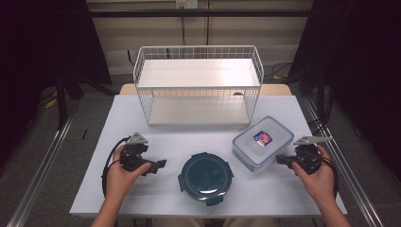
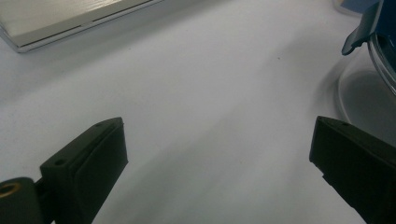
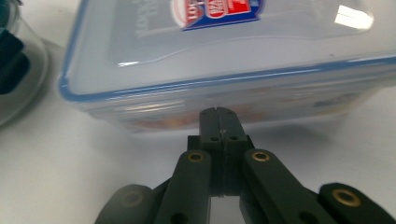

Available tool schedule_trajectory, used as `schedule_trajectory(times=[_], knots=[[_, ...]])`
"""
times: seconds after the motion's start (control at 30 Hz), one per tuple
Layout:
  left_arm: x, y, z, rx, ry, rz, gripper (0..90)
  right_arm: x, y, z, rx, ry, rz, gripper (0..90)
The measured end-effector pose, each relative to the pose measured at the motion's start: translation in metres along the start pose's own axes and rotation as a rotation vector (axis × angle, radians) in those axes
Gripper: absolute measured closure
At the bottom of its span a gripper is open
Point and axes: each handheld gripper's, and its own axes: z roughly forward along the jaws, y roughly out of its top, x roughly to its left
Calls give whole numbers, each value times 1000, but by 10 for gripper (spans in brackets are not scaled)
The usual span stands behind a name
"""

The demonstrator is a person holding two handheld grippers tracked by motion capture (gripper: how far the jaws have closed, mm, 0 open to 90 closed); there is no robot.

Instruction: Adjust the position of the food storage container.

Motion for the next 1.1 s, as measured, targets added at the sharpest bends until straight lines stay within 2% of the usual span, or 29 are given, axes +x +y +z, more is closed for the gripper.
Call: schedule_trajectory(times=[0.17,0.23,0.27,0.3,0.33,0.37,0.5,0.63,0.67,0.7,0.77,1.03,1.1], knots=[[-1,0,1,-2,-1,0,39,12,3,3,-8,26,-19,900],[-1,0,1,6,8,2,39,18,7,7,-28,57,-37,900],[-1,0,1,6,8,2,39,18,7,7,-28,57,-37,900],[-1,0,1,5,7,-3,39,22,9,8,-57,73,-31,900],[-1,0,1,5,7,-3,39,22,9,8,-57,73,-31,900],[-1,0,1,8,9,1,39,25,12,8,-79,80,-33,900],[0,-1,1,2,12,-7,39,29,15,9,-101,86,-26,900],[0,-1,1,10,9,-4,39,28,14,9,-82,91,-36,900],[0,-2,1,4,13,-5,39,27,10,9,-57,90,-41,900],[0,-2,1,-3,11,-15,39,27,10,9,-57,90,-41,900],[1,-2,1,11,14,-7,39,25,6,10,-28,86,-45,900],[1,-2,3,11,2,-12,39,33,11,18,-23,93,-65,900],[1,-2,3,19,11,-7,39,34,12,19,-26,98,-71,900]])
